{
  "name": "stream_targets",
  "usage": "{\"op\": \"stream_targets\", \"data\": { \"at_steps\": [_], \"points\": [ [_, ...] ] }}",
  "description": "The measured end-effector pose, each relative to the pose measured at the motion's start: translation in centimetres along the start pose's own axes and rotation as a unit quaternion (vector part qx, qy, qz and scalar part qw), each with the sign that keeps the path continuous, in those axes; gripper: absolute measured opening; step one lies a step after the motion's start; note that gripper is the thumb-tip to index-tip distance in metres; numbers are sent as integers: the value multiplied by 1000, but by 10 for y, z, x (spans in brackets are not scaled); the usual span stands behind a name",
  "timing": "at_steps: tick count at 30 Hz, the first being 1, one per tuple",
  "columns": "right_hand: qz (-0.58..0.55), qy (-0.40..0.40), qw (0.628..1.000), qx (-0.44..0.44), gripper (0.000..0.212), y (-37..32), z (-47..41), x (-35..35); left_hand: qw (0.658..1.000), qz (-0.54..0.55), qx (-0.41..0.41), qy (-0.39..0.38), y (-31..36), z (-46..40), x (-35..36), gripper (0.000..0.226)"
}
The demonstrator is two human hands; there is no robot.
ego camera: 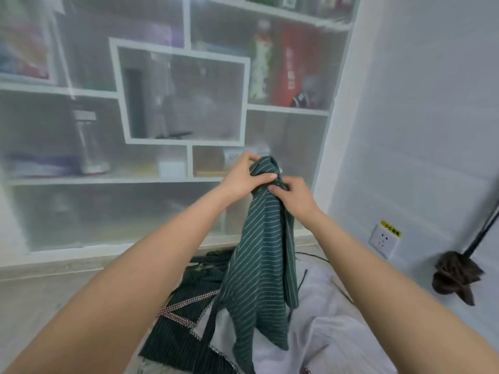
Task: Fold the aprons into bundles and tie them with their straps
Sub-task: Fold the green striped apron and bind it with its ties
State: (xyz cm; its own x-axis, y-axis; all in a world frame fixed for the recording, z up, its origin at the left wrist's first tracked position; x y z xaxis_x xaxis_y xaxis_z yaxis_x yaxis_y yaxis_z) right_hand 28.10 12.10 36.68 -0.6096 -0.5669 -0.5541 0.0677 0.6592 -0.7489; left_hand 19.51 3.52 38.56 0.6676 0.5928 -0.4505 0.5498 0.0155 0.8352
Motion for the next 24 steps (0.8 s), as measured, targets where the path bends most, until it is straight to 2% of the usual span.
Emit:
{"op": "stream_targets", "data": {
  "at_steps": [1,3,4,5,6,8,9,11,12,16,18,21,24],
  "points": [
    [7,25,1000,2,14,-9,-1,-5,999,7,-35,-11,-6,9,-3,68],
    [4,70,997,11,17,-24,0,-14,982,-21,-146,-118,-33,31,7,95],
    [2,91,996,19,18,-30,1,-18,962,-42,-199,-181,-50,47,13,94],
    [0,106,994,27,19,-34,1,-21,943,-64,-228,-233,-63,60,16,81],
    [0,117,993,36,20,-37,1,-23,935,-80,-230,-258,-73,67,14,58],
    [1,141,989,51,23,-40,2,-28,952,-89,-195,-218,-77,65,-7,12],
    [0,157,986,60,24,-41,3,-31,963,-89,-179,-180,-74,63,-24,2],
    [-7,189,978,85,24,-39,5,-38,979,-77,-144,-120,-57,60,-50,8],
    [-13,198,975,97,24,-38,5,-39,982,-65,-126,-123,-48,60,-52,8],
    [-22,202,973,112,19,-44,3,-30,971,-71,-104,-204,-28,61,-17,20],
    [-25,210,970,117,16,-47,2,-28,980,-51,-68,-180,-25,52,-13,11],
    [-30,234,962,140,15,-40,6,-37,991,-60,-40,-116,-19,40,-43,16],
    [18,191,965,177,18,-34,8,-35,989,-128,0,-77,-6,23,-75,24]
  ]
}}
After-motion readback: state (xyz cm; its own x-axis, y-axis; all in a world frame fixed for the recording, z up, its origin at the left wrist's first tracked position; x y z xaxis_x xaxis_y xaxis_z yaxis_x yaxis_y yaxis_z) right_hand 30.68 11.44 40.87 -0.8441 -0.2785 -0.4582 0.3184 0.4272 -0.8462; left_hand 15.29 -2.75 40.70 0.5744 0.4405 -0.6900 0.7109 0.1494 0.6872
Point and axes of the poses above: each hand's wrist, its own z-axis away from the middle knuckle, its own x-axis out of the palm, y = z × x, the point moved 9 cm from there along -z, towards the middle knuckle, and after that the axes turned 5 degrees about -y, right-handed, at the moved point
